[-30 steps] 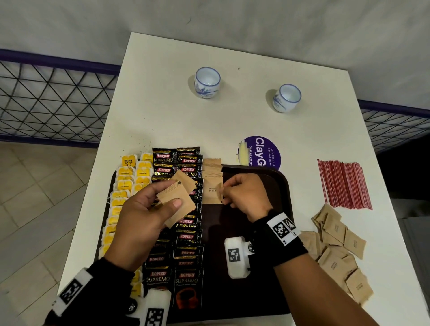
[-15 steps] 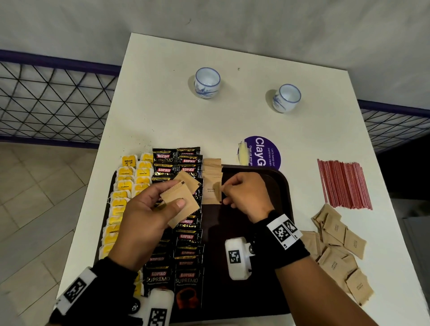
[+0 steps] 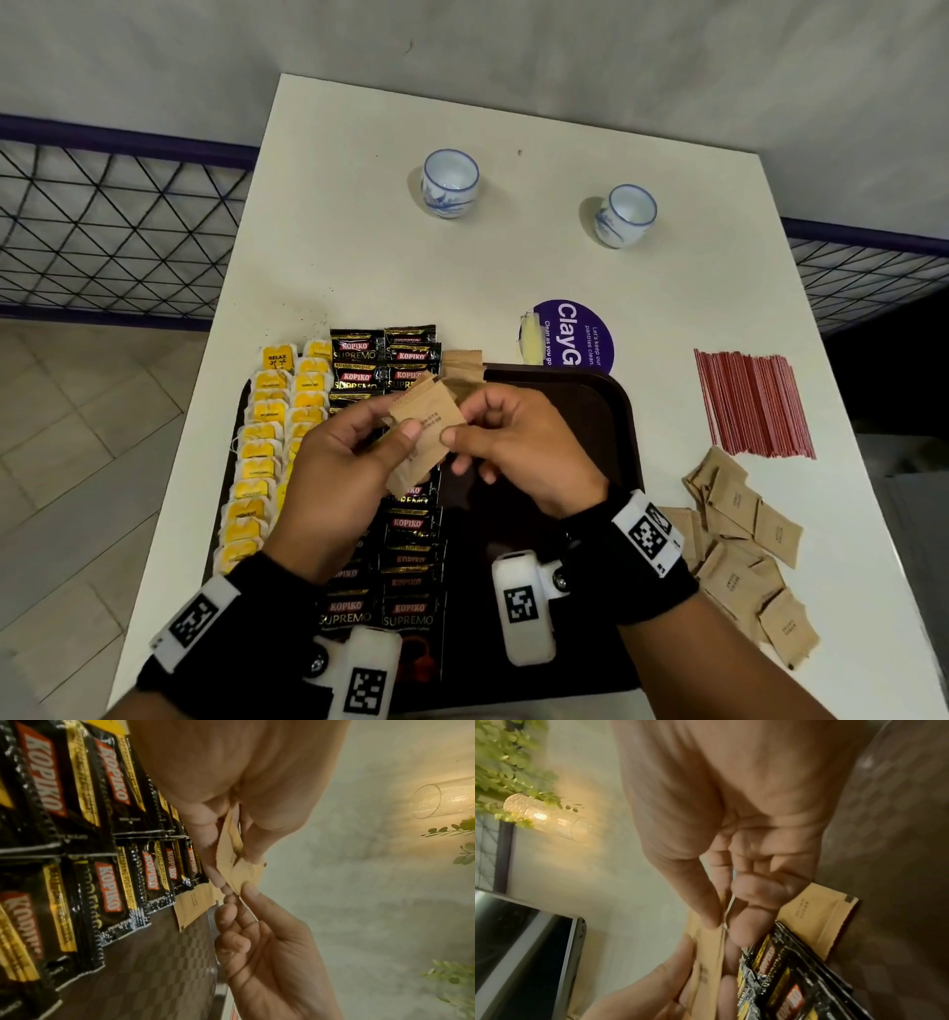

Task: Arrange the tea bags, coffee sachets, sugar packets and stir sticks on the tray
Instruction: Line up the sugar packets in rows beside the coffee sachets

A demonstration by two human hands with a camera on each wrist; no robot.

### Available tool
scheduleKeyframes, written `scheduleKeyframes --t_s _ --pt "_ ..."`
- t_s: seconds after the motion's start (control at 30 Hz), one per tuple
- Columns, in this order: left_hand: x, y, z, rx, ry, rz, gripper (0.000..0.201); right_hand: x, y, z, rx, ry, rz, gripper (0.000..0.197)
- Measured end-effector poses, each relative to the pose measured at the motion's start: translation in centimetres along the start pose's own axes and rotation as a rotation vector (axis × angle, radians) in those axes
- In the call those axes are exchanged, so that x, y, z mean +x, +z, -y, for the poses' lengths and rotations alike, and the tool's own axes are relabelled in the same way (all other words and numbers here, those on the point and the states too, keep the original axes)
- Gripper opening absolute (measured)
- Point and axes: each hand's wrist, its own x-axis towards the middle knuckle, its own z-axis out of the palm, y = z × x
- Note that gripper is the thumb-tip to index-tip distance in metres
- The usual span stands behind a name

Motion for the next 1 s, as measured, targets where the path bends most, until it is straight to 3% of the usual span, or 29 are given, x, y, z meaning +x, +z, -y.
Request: scheduleKeyframes --t_s 0.23,0.53,0.63,0.77,0.93,1.0 --pt "0.1 -1.1 0.1 -0.011 -0.066 0.035 0.042 -0.4 -1.7 0.9 0.245 -0.003 -0.132 0.014" --pt "-0.1 -1.4 -0.3 -0.012 -0.083 0.089 0.062 0.3 -4.0 -0.6 -0.107 -0.048 -0.254 0.032" --pt "-0.2 -1.5 -0.1 -0.004 -0.071 0.086 0.063 0.3 -4.5 -0.9 -0.182 -0.077 -0.300 0.022" --pt "-0.2 -1.9 0.2 0.017 -0.061 0.056 0.064 0.0 -4.7 -0.9 -0.161 -0.099 -0.251 0.004" --pt "-0.3 -2.1 0.1 0.023 -0.052 0.039 0.065 0.4 -4.4 -1.5 -0.268 -0.003 -0.158 0.022" --pt "-0.3 -2.1 0.1 0.021 -0.049 0.043 0.065 0.8 -4.0 -1.6 -0.287 0.017 -0.151 0.020"
